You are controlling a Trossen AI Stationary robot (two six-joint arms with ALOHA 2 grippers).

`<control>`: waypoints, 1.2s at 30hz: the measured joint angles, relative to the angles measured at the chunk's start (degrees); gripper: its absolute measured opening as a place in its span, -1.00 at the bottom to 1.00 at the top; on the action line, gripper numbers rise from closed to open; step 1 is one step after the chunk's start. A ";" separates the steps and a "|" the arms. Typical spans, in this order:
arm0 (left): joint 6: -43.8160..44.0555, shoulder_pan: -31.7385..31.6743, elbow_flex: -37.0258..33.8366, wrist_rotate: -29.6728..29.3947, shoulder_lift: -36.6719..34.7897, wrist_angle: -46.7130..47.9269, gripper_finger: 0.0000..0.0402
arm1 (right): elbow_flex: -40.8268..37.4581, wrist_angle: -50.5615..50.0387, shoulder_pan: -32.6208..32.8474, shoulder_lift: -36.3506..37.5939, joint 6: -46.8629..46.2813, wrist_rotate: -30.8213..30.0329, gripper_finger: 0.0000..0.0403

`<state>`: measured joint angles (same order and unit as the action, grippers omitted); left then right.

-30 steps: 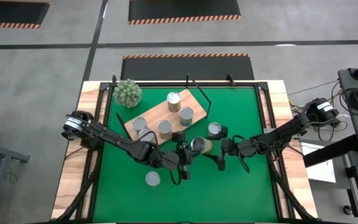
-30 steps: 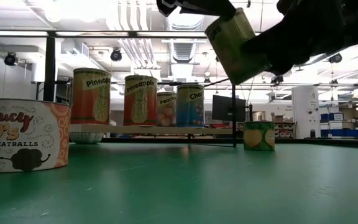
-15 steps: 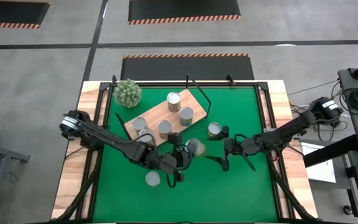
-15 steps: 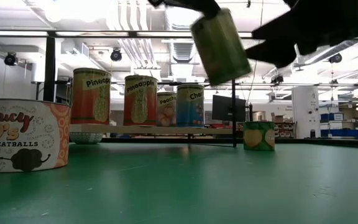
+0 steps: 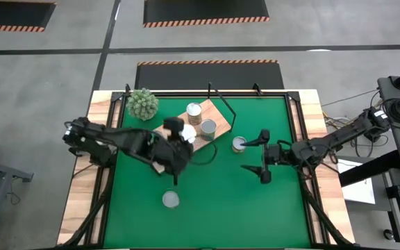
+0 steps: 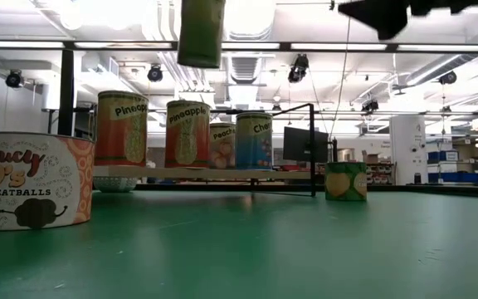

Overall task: Pick and place cans onto a shelf
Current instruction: Put the canned peaches on the shelf

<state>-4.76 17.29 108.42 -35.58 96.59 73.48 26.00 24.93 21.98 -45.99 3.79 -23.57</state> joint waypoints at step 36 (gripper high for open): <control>-13.57 -28.42 -46.16 20.24 -21.89 -30.37 -1.00 | 9.31 -9.39 -5.53 -2.62 8.84 -0.02 0.78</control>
<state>-18.32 -11.14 62.26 -15.34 74.70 43.11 35.31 15.55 16.45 -48.61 12.62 -23.59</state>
